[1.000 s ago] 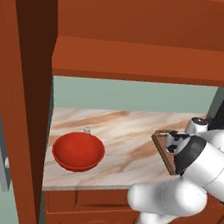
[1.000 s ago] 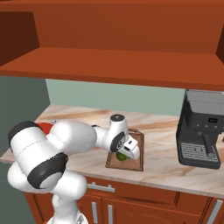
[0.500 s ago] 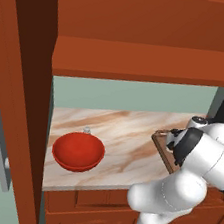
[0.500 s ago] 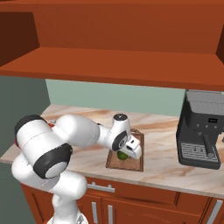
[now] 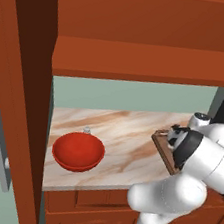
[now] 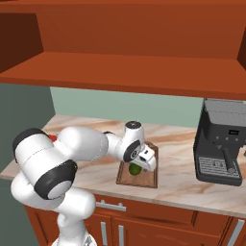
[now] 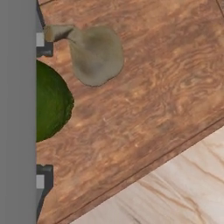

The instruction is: Open the cabinet. Place the bowl and condiment on the counter. Then place the lime and garlic on the cutting board.

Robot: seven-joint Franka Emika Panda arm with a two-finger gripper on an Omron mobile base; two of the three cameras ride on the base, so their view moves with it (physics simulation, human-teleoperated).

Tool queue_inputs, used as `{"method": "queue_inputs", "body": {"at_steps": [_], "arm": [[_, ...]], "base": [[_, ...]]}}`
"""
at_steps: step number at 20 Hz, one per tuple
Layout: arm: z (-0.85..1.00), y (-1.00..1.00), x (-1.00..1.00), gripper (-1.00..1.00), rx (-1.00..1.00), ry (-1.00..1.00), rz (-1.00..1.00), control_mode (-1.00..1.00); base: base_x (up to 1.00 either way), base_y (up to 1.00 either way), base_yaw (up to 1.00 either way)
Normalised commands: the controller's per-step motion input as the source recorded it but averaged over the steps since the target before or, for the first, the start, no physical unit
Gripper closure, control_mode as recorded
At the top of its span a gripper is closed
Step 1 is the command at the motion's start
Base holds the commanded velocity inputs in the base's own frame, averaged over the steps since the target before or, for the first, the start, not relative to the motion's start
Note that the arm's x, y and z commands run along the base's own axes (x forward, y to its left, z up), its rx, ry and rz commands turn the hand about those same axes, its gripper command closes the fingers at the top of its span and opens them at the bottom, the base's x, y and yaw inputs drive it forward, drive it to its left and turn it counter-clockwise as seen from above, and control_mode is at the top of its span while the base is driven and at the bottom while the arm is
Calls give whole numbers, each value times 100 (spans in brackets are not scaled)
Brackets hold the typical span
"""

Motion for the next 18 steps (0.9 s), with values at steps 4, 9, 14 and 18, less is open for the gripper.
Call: {"method": "queue_inputs", "body": {"at_steps": [4, 9, 14, 18], "arm": [[43, 6, -3, -100, 0, 0, 0, -100], [52, 3, -23, -100, 0, -1, 0, -100], [27, 6, -50, -100, 0, -9, 0, -100], [27, 9, -65, -100, 0, -17, 1, -100]], "base": [[0, 0, 0], [0, 0, 0], [0, 0, 0], [0, 0, 0]]}}
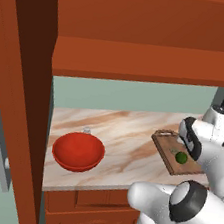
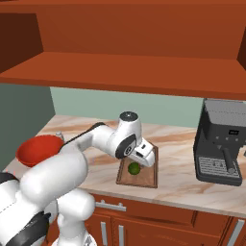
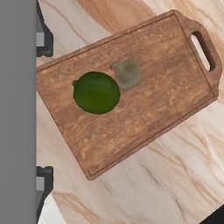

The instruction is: Open the cabinet. Place the bowl and condiment on the counter. Then place the lime and garlic on the cutting board.

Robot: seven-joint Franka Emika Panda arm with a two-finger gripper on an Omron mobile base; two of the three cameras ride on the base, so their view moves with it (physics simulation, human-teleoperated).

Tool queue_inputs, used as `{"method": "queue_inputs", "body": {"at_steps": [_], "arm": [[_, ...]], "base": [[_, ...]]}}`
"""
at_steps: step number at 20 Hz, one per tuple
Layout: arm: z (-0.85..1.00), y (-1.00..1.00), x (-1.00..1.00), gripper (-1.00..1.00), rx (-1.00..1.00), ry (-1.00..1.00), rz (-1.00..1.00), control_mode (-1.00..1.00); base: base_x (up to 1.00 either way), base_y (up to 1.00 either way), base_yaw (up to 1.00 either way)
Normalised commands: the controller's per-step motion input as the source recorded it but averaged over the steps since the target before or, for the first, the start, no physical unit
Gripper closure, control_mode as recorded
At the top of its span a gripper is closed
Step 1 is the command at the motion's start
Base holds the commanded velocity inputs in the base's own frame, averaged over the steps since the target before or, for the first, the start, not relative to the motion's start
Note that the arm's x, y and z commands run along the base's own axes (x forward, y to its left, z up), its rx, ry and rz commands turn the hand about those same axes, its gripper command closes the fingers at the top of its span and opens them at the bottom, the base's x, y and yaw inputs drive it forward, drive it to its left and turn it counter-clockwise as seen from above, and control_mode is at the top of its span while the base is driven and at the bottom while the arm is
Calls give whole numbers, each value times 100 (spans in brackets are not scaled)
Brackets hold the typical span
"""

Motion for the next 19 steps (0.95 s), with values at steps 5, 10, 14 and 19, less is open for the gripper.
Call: {"method": "queue_inputs", "body": {"at_steps": [5, 10, 14, 19], "arm": [[53, 15, -69, -100, 0, -24, 2, -100], [71, 41, -56, -100, -7, -29, 0, -100], [91, 45, -54, -100, -10, -24, 0, -100], [97, 47, -50, -100, -11, -21, 0, -100]], "base": [[0, 0, 0], [0, 0, 0], [0, 0, 0], [0, 0, 0]]}}
